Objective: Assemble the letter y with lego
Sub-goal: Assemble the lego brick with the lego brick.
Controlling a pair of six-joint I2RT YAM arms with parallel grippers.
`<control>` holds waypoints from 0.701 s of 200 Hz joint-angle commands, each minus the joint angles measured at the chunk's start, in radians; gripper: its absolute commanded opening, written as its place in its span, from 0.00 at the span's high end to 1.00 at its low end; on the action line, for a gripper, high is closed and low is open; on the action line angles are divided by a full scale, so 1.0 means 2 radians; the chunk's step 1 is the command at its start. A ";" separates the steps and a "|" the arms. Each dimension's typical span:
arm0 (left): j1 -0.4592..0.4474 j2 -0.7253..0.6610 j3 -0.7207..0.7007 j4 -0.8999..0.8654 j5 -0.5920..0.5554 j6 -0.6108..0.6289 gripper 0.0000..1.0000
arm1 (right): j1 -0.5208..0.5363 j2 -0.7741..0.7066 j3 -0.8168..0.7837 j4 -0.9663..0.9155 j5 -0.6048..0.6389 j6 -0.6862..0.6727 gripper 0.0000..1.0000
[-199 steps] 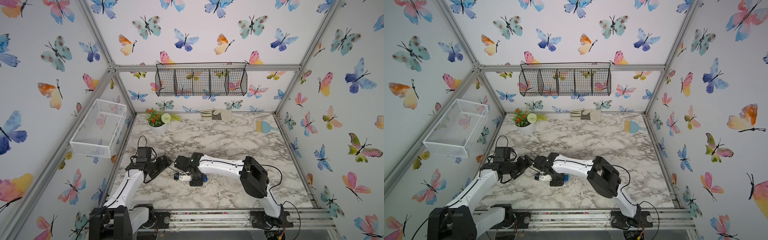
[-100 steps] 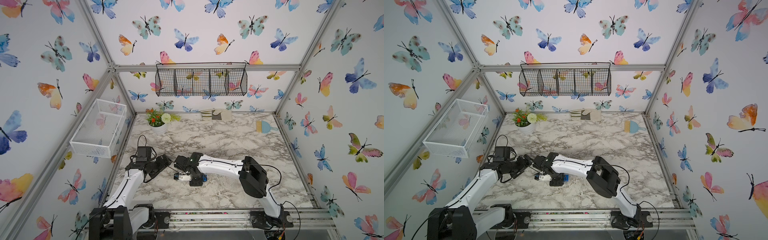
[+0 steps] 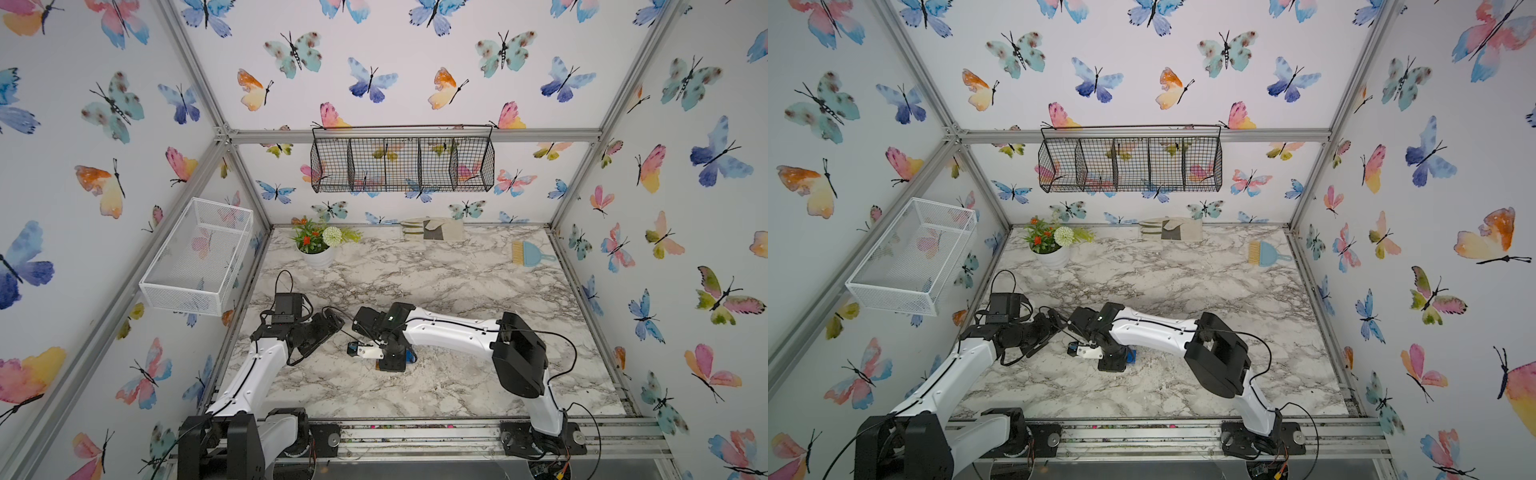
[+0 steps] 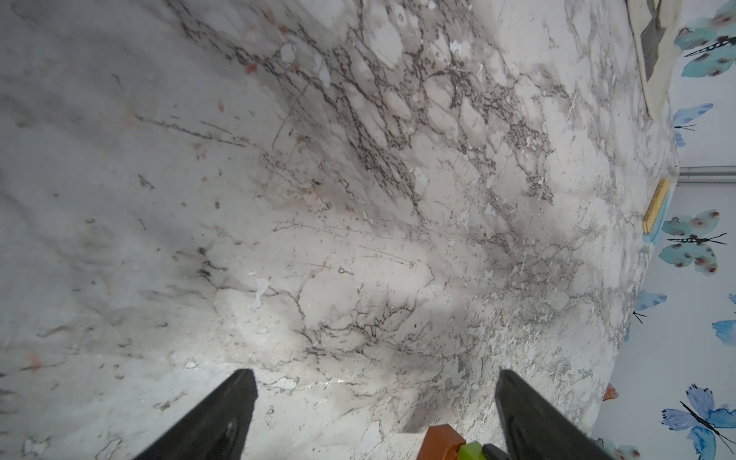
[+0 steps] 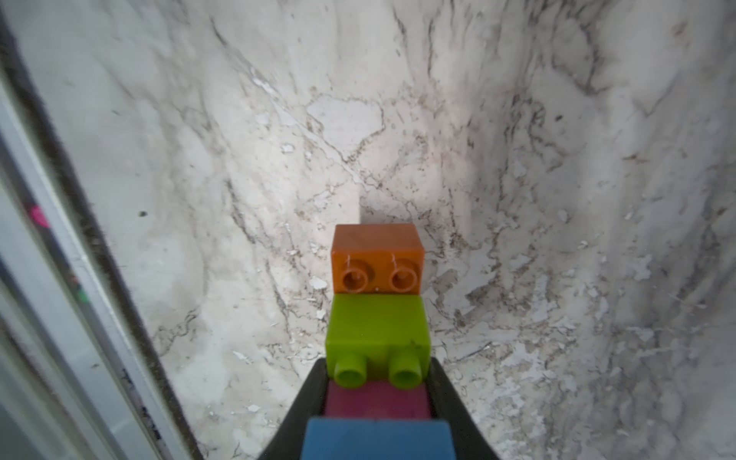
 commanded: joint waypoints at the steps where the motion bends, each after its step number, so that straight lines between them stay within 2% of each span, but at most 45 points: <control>1: 0.002 0.004 0.009 0.002 0.012 0.007 0.05 | -0.046 -0.066 -0.052 0.078 -0.112 0.017 0.75; 29: 0.000 0.008 0.009 0.007 0.015 0.010 0.04 | -0.083 -0.104 -0.131 0.160 -0.220 0.020 0.73; 46: -0.002 0.004 0.011 0.009 0.014 0.015 0.00 | -0.095 -0.101 -0.158 0.181 -0.263 0.022 0.70; 87: -0.005 -0.004 0.013 0.015 0.011 0.019 0.02 | -0.132 -0.093 -0.219 0.246 -0.369 0.025 0.70; 113: -0.006 0.001 0.009 0.018 0.013 0.019 0.02 | -0.160 -0.106 -0.259 0.297 -0.423 0.033 0.69; 140: -0.009 0.005 0.006 0.024 0.015 0.017 0.02 | -0.175 -0.098 -0.271 0.309 -0.439 0.033 0.67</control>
